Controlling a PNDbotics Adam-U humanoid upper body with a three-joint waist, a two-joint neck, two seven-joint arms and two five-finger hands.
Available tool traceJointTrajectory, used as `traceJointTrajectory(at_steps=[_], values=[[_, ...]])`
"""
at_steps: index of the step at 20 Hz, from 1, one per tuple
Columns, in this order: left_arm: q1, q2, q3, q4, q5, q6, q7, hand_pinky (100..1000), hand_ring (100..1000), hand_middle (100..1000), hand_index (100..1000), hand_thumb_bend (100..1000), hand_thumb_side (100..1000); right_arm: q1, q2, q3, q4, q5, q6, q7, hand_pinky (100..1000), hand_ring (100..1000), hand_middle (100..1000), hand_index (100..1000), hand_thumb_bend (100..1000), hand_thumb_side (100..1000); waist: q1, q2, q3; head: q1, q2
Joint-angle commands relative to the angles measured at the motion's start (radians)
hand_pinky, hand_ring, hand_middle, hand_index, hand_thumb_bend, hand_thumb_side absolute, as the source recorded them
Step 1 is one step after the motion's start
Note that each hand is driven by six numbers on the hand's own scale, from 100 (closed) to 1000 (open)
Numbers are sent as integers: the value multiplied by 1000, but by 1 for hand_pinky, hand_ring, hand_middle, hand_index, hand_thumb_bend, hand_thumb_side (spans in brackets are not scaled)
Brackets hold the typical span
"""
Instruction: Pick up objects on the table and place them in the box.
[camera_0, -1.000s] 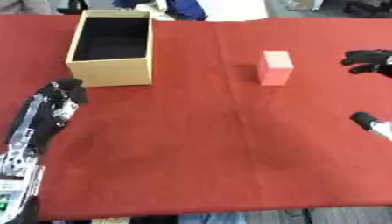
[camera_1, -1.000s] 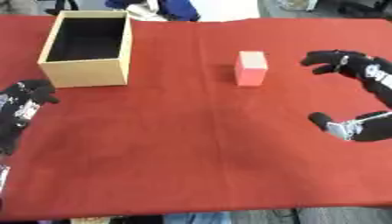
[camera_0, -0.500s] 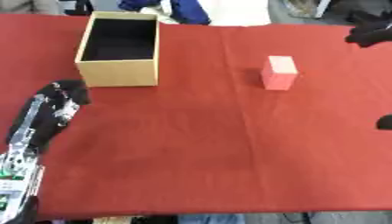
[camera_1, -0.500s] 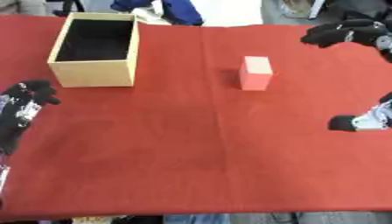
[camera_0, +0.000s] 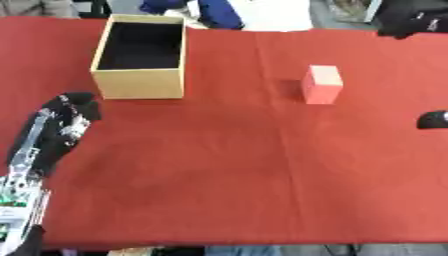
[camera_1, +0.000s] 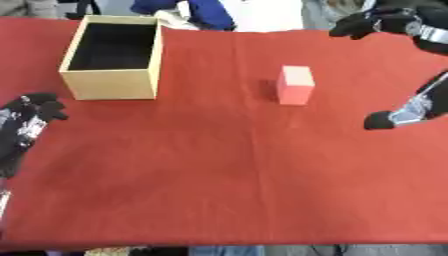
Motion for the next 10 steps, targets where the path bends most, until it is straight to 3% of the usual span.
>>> traceJointTrajectory(at_steps=[1, 10], values=[[-4, 25, -5, -12, 2, -4, -6, 1000, 604, 597, 736, 489, 543, -53, 22, 3, 77, 30, -54, 70, 865, 993, 898, 963, 599, 430, 4, -18, 5, -3, 5], [-2, 22, -9, -10, 2, -6, -10, 1000, 604, 597, 736, 489, 544, -123, 131, -13, 282, 120, -103, 75, 864, 993, 888, 963, 540, 438, 7, -19, 18, -5, 5]])
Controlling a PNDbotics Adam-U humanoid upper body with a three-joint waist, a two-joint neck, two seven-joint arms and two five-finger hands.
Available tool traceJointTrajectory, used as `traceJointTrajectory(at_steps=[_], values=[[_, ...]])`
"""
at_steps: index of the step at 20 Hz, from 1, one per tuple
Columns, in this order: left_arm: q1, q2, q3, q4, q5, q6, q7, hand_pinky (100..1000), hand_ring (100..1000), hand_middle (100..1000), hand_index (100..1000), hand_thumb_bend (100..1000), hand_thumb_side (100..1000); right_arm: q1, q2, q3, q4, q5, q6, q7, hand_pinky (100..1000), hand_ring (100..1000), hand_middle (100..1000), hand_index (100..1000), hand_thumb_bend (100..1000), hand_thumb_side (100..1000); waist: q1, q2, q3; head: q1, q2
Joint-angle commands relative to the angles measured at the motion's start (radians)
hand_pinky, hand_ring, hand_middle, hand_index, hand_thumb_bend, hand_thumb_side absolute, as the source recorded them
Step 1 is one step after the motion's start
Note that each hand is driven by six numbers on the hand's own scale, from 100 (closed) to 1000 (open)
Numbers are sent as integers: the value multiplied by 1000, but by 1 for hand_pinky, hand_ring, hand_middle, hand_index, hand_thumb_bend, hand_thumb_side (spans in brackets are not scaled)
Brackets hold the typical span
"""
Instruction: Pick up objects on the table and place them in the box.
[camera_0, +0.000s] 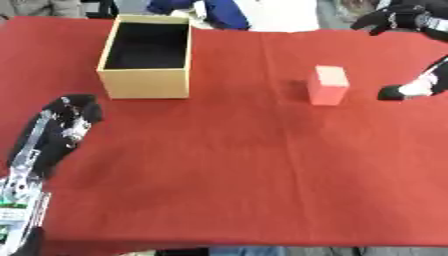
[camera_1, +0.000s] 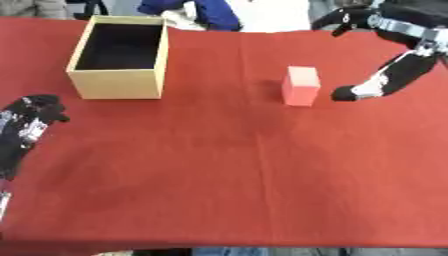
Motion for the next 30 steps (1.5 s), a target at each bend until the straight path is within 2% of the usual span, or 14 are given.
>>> traceJointTrajectory(at_steps=[1, 3, 4, 5, 15, 21, 30], values=[[-4, 22, -3, -11, 2, -3, -4, 1000, 604, 597, 736, 489, 544, -33, 15, -29, 64, 33, -98, 78, 864, 992, 886, 963, 532, 438, 2, -19, 2, -4, 5], [-4, 22, -4, -10, 3, -3, -5, 1000, 603, 597, 736, 489, 543, -43, 38, -40, 110, 50, -99, 73, 863, 991, 880, 961, 511, 441, 2, -20, 4, -6, 5], [-4, 21, -5, -10, 3, -3, -6, 1000, 603, 597, 736, 489, 544, -47, 48, -45, 130, 59, -101, 71, 862, 990, 878, 961, 464, 421, 3, -20, 5, -6, 5], [-4, 21, -5, -10, 4, -3, -6, 1000, 603, 597, 736, 490, 543, -52, 58, -52, 153, 69, -99, 69, 861, 990, 876, 961, 490, 445, 3, -21, 6, -6, 5], [-2, 19, -7, -9, 7, -6, -9, 1000, 603, 596, 736, 490, 542, -84, 136, -115, 335, 189, -110, 9, 856, 984, 858, 955, 435, 451, 11, -25, 16, -10, 5], [-1, 18, -9, -8, 7, -8, -10, 1000, 602, 596, 737, 489, 542, -94, 162, -139, 401, 246, -118, -34, 853, 981, 849, 953, 415, 457, 15, -26, 17, -12, 5], [0, 17, -10, -7, 8, -9, -11, 1000, 602, 595, 737, 490, 542, -100, 185, -156, 446, 299, -123, -70, 848, 976, 842, 951, 410, 452, 19, -27, 17, -14, 5]])
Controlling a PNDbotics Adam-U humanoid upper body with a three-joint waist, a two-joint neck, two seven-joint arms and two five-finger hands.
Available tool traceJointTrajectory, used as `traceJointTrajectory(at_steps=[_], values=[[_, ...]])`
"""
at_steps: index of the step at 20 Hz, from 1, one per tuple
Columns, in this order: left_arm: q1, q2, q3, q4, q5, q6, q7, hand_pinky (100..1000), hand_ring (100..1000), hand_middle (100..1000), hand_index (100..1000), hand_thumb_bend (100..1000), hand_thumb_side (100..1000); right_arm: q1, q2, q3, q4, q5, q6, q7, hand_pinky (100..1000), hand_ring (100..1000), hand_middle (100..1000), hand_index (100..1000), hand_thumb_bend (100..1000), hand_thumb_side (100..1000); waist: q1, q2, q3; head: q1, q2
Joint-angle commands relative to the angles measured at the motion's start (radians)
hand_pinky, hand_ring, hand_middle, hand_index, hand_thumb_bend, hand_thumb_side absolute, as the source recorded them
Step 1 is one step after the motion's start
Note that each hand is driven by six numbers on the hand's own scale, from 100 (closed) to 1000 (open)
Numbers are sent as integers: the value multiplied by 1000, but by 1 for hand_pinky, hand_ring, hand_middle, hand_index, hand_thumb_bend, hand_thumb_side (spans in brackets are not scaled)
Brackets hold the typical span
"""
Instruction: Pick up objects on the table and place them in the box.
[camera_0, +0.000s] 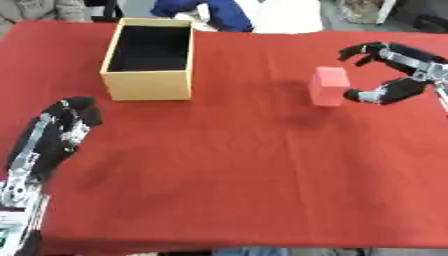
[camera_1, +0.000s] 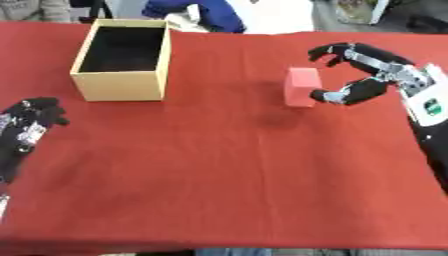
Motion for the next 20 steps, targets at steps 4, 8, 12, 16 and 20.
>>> traceJointTrajectory(at_steps=[4, 8, 12, 16, 20], values=[[-4, 17, -2, -12, 4, -2, -3, 1000, 602, 595, 737, 490, 543, -27, -4, -19, 17, 32, -33, 9, 846, 972, 837, 948, 401, 456, 3, -19, 0, -5, 5], [-4, 16, -3, -12, 4, -2, -4, 1000, 602, 595, 737, 490, 542, -29, 6, -21, 27, 45, -34, 1, 841, 965, 831, 945, 403, 454, 4, -19, 1, -6, 5], [-4, 16, -3, -11, 4, -3, -5, 1000, 601, 595, 737, 490, 543, -30, 13, -20, 31, 60, -39, -6, 838, 959, 820, 938, 399, 462, 5, -19, 1, -8, 5], [-4, 15, -4, -11, 4, -3, -5, 1000, 601, 595, 737, 489, 543, -28, 21, -20, 35, 71, -41, -11, 835, 955, 808, 931, 391, 467, 5, -18, 1, -8, 5], [-4, 15, -4, -12, 4, -3, -5, 1000, 601, 595, 737, 489, 544, -27, 26, -19, 34, 78, -51, -16, 829, 942, 772, 908, 381, 465, 6, -17, 3, -9, 5]])
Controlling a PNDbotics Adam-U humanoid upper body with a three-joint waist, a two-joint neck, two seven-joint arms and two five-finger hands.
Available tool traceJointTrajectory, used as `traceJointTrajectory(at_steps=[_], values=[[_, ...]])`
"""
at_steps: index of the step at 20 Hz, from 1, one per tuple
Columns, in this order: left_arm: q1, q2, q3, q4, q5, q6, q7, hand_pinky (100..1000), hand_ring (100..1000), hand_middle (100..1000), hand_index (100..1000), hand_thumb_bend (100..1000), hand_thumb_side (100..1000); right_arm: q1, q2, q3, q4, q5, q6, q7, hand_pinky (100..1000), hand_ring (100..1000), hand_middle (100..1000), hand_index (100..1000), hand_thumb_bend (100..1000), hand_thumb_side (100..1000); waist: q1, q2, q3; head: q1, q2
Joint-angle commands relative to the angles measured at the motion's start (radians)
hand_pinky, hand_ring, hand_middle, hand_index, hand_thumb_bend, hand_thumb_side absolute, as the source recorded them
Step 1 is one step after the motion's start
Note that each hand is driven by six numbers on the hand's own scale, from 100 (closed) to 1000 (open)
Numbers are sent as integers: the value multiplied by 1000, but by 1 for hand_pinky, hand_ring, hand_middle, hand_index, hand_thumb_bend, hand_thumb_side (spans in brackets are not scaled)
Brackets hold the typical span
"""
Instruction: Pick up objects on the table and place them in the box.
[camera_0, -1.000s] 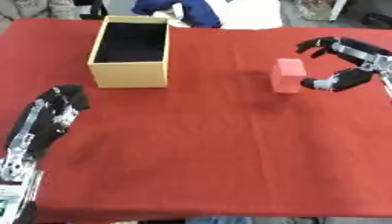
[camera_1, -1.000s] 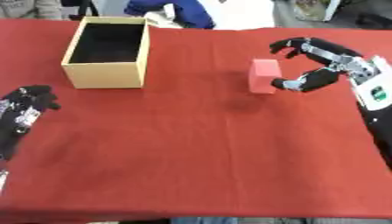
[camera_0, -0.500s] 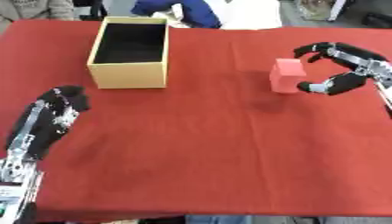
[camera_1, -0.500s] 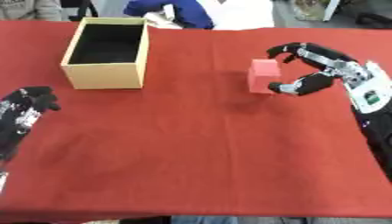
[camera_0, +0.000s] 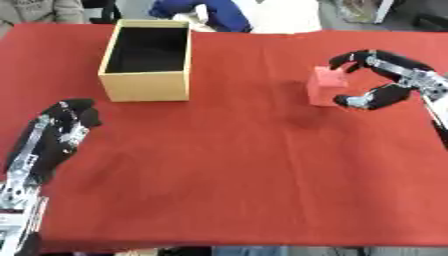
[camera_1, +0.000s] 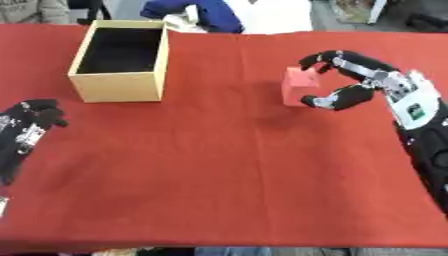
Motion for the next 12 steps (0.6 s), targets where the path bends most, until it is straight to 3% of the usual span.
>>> traceJointTrajectory(at_steps=[1, 6, 12], values=[[-6, 15, 0, -12, 3, -1, -3, 1000, 601, 595, 737, 489, 544, -19, -15, -7, -6, 14, -26, 10, 824, 934, 759, 900, 377, 462, 2, -15, 2, -2, 5], [-6, 15, 0, -12, 4, -2, -3, 1000, 601, 594, 737, 490, 543, -18, -15, -13, -7, 22, -44, -11, 820, 932, 766, 905, 379, 440, 2, -15, 4, -1, 5], [-6, 16, 1, -12, 4, -1, -3, 1000, 601, 594, 737, 489, 543, -24, -33, -20, -31, -14, -58, -35, 835, 960, 843, 933, 393, 415, 0, -16, 3, 3, 5]])
